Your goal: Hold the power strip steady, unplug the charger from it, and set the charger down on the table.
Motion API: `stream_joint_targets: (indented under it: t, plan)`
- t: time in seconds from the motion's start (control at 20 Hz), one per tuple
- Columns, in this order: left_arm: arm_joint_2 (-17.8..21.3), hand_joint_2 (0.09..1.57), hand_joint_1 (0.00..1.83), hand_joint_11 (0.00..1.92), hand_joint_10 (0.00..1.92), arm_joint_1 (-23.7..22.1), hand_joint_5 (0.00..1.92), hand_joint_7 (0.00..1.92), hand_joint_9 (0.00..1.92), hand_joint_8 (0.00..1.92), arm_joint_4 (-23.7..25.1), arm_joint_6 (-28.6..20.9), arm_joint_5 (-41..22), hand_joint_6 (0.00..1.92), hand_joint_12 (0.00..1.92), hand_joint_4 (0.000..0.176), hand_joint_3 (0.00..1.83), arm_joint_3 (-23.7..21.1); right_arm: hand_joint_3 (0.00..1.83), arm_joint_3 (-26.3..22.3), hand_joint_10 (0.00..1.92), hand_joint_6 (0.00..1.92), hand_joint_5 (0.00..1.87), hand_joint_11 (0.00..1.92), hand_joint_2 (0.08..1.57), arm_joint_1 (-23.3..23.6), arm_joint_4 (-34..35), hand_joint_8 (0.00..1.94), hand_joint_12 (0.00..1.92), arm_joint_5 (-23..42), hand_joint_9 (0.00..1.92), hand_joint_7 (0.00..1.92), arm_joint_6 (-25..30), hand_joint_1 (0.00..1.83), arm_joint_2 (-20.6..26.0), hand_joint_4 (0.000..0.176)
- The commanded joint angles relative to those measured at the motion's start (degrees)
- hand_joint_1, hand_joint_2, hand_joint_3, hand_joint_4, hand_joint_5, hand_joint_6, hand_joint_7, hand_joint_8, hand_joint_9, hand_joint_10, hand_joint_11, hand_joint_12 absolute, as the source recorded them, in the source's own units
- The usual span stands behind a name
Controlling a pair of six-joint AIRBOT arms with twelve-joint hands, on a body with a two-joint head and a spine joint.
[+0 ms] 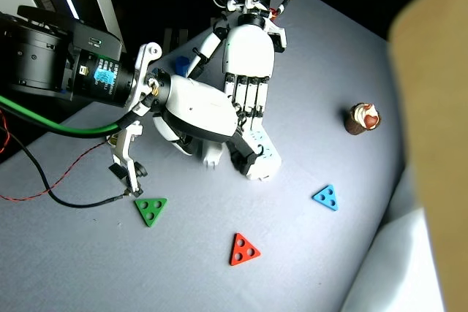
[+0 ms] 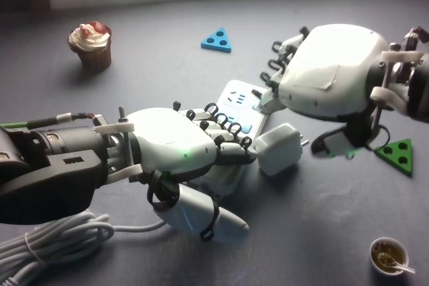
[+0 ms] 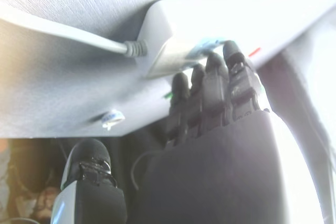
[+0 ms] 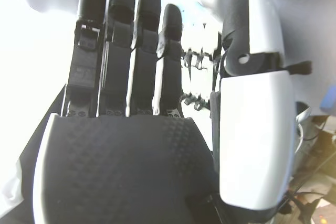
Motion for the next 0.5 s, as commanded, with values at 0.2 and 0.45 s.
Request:
stream_joint_targets:
  t: [0.2, 0.45]
  plan:
    - [-0.32, 1.09, 0.1, 0.0, 0.0, -0.32, 0.2, 0.21, 0.16, 0.0, -0.12, -0.04, -1.12, 0.0, 0.34, 0.0, 0.0, -0.09, 0.0, -3.27, 0.0, 0.01, 0.43, 0.15, 0.9, 2.32, 8.89, 0.0, 0.71, 0.2, 0.39, 0.43, -0.35, 0.91, 4.56, 0.0]
    - [-0.35, 1.1, 0.1, 0.0, 0.0, -0.35, 0.19, 0.2, 0.15, 0.0, -0.14, -0.04, -1.12, 0.0, 0.3, 0.0, 0.0, -0.21, 0.0, -9.21, 0.0, 0.0, 0.28, 0.03, 0.88, 5.52, 16.52, 0.0, 0.68, -6.14, 0.25, 0.27, 0.38, 0.75, 12.42, 0.0]
